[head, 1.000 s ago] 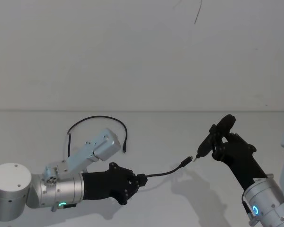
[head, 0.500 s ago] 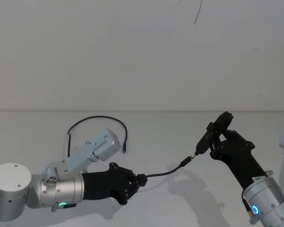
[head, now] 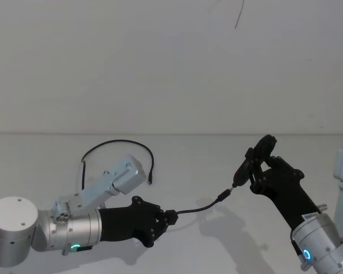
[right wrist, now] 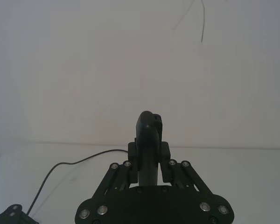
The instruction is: Pick up the data cable with the one hand.
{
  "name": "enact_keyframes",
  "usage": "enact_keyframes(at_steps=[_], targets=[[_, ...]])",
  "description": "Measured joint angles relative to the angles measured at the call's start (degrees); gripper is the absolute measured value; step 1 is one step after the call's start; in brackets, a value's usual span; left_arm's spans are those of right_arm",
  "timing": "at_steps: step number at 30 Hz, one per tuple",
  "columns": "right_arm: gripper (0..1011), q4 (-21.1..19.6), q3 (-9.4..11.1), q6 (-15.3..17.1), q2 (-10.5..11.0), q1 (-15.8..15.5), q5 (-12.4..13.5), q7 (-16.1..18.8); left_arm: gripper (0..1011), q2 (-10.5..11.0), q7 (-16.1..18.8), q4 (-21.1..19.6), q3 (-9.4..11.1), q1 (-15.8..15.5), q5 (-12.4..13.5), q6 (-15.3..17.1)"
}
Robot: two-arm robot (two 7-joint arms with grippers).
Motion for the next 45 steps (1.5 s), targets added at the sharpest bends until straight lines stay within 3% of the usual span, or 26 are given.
enact_keyframes(at_steps=[45], targets=[[263, 2.08, -0.52, -1.93, -0.44, 1.31, -4.96, 0.49, 42, 0.00, 0.00, 0.00, 0.00, 0.00, 0.00, 0.00]])
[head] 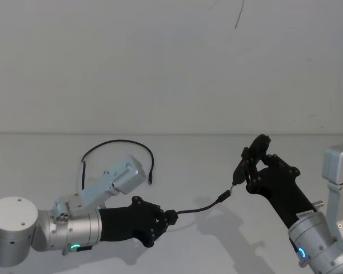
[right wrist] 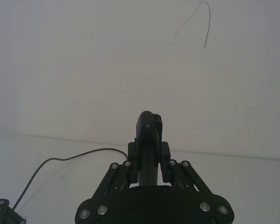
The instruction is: Pick up the data cable with the one hand.
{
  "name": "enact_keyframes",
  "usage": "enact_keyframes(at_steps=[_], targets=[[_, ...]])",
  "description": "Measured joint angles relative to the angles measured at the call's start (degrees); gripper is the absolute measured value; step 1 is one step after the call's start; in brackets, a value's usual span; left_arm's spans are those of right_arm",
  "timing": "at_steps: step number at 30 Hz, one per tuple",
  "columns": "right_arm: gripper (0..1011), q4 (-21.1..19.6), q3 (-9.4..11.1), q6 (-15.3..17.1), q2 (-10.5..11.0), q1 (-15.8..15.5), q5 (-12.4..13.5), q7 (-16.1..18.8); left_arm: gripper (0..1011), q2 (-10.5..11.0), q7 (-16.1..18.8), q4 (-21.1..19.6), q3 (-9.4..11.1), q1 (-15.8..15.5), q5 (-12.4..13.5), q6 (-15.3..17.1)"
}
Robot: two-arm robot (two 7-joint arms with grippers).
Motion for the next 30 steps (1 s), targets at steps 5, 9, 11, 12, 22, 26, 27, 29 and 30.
enact_keyframes(at_steps=[5, 9, 11, 12, 22, 26, 27, 29, 30], targets=[[263, 0.08, 0.18, 0.15, -0.13, 0.00, -0.22, 0.02, 42, 0.00, 0.00, 0.00, 0.00, 0.00, 0.00, 0.00], [263, 0.13, 0.28, 0.24, -0.20, -0.01, -0.32, 0.04, 42, 0.00, 0.00, 0.00, 0.00, 0.00, 0.00, 0.00], [263, 0.15, 0.31, 0.27, -0.22, -0.01, -0.35, 0.04, 42, 0.00, 0.00, 0.00, 0.00, 0.00, 0.00, 0.00], [263, 0.15, 0.33, 0.29, -0.24, -0.01, -0.37, 0.05, 42, 0.00, 0.00, 0.00, 0.00, 0.00, 0.00, 0.00], [263, 0.22, 0.44, 0.41, -0.31, -0.04, -0.51, 0.10, 41, 0.00, 0.00, 0.00, 0.00, 0.00, 0.00, 0.00], [263, 0.24, 0.46, 0.43, -0.33, -0.04, -0.53, 0.11, 41, 0.00, 0.00, 0.00, 0.00, 0.00, 0.00, 0.00], [263, 0.24, 0.46, 0.44, -0.34, -0.04, -0.54, 0.11, 41, 0.00, 0.00, 0.00, 0.00, 0.00, 0.00, 0.00], [263, 0.25, 0.47, 0.46, -0.35, -0.04, -0.56, 0.11, 41, 0.00, 0.00, 0.00, 0.00, 0.00, 0.00, 0.00], [263, 0.25, 0.47, 0.47, -0.35, -0.04, -0.56, 0.11, 41, 0.00, 0.00, 0.00, 0.00, 0.00, 0.00, 0.00]])
